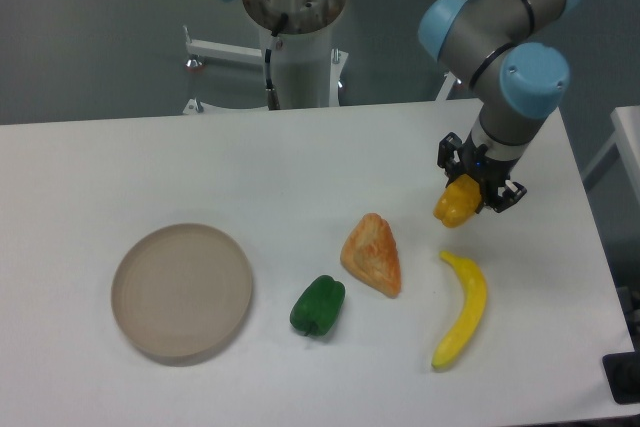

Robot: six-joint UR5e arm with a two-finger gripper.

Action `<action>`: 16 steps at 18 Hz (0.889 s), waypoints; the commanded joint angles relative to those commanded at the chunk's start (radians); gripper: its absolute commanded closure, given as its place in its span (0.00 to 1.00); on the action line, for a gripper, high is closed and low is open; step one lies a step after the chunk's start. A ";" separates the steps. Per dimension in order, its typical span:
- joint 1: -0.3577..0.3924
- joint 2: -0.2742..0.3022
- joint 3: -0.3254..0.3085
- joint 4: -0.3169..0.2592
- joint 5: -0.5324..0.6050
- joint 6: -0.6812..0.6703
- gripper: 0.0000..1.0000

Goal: Pick up the yellow pepper from the table
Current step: 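Lift the grasped yellow pepper up off the table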

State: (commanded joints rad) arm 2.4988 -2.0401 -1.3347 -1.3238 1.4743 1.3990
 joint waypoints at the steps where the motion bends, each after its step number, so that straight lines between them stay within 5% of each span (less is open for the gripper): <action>1: 0.000 -0.002 0.003 0.003 -0.005 0.000 0.56; 16: 0.000 -0.014 0.014 0.012 -0.017 -0.037 0.56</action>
State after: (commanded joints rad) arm 2.4989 -2.0540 -1.3208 -1.3116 1.4573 1.3622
